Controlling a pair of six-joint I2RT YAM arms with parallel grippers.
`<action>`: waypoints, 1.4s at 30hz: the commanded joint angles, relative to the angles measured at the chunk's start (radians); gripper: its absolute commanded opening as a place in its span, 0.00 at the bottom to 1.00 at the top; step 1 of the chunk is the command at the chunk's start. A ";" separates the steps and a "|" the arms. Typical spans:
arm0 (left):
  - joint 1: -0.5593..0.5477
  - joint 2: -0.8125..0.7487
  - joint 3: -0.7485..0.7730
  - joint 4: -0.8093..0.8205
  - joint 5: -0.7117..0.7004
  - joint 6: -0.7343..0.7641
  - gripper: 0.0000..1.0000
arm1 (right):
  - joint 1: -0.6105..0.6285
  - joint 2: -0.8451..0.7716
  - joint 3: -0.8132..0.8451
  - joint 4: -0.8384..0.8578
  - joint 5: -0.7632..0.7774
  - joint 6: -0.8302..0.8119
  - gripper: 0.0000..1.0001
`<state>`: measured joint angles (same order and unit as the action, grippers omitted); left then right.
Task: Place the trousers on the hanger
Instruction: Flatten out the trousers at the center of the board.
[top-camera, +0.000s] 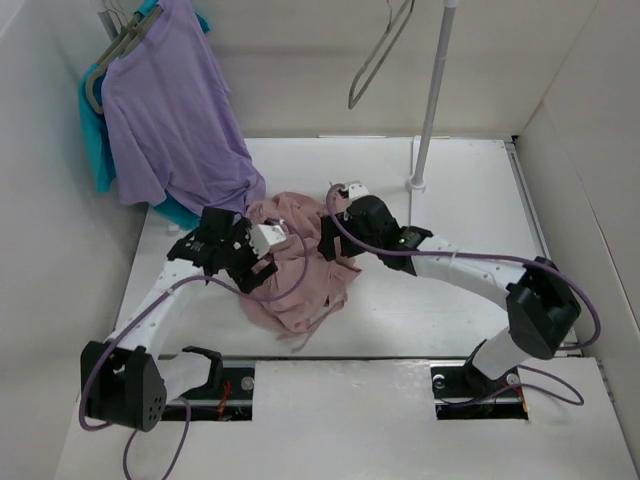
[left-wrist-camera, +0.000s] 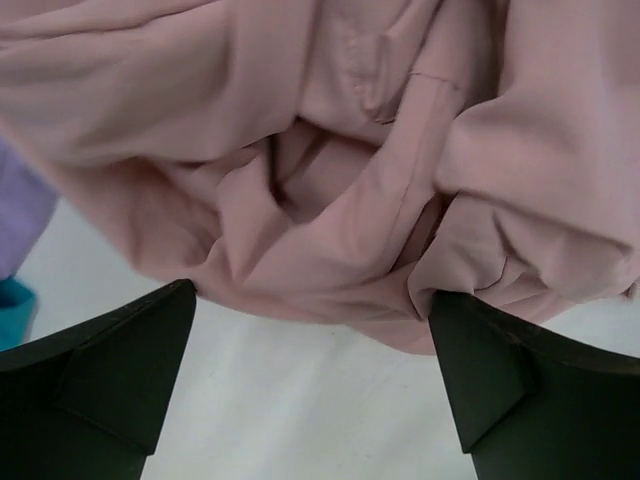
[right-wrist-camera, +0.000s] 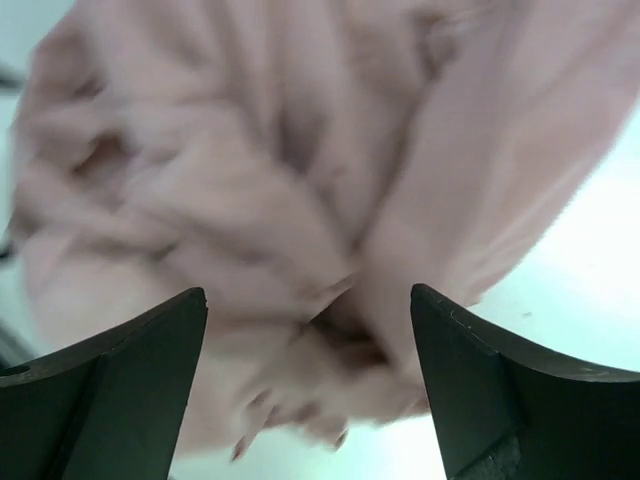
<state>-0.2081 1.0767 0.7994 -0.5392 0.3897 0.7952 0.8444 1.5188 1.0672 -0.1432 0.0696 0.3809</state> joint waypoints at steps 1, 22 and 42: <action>-0.086 0.071 0.012 -0.047 0.000 0.093 1.00 | -0.065 0.075 0.039 0.054 -0.080 0.062 0.87; 0.078 0.057 0.516 0.072 -0.282 -0.082 0.00 | -0.375 -0.107 0.266 -0.025 -0.127 0.052 0.00; -0.103 -0.253 0.134 -0.291 -0.005 0.210 0.00 | -0.801 -0.427 -0.127 -0.341 0.074 0.251 0.00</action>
<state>-0.3122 0.9218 0.9932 -0.7151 0.4938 0.9180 0.1150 1.1477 0.9409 -0.4442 -0.1299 0.6373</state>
